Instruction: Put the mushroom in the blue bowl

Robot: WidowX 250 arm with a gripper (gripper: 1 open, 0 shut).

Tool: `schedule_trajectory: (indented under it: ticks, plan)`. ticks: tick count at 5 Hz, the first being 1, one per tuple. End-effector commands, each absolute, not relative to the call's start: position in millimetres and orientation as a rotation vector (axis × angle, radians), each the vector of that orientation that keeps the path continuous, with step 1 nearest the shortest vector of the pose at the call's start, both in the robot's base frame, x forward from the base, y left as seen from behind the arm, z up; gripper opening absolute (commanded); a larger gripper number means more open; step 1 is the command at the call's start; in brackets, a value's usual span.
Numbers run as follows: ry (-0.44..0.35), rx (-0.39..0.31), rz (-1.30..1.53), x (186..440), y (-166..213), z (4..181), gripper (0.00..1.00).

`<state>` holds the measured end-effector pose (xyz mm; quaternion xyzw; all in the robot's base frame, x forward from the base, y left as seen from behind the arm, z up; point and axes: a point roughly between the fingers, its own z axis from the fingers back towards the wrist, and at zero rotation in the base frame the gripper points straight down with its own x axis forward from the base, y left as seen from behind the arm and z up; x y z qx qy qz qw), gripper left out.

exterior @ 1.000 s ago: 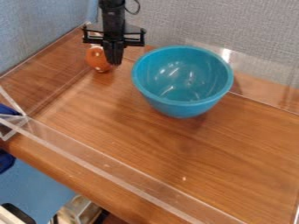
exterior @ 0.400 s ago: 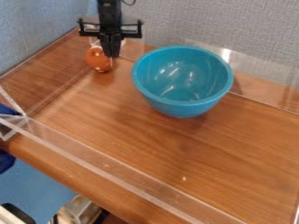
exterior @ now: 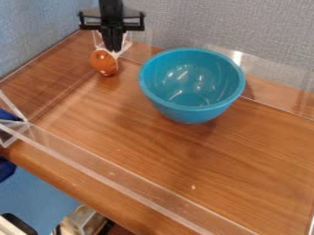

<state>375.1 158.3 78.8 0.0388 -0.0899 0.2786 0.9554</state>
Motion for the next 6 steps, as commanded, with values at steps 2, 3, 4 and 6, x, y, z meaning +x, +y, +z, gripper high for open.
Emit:
schedule_trajectory:
  ticks: [2, 3, 4, 6]
  plan:
    - [-0.284, 0.074, 0.69, 391, 184, 107.7, 0.0]
    - [-0.3, 0.056, 0.724, 389, 189, 117.8, 0.0]
    - [-0.302, 0.017, 0.701, 392, 172, 139.2, 0.0]
    - [-0.312, -0.038, 0.797, 394, 149, 174.5, 0.0]
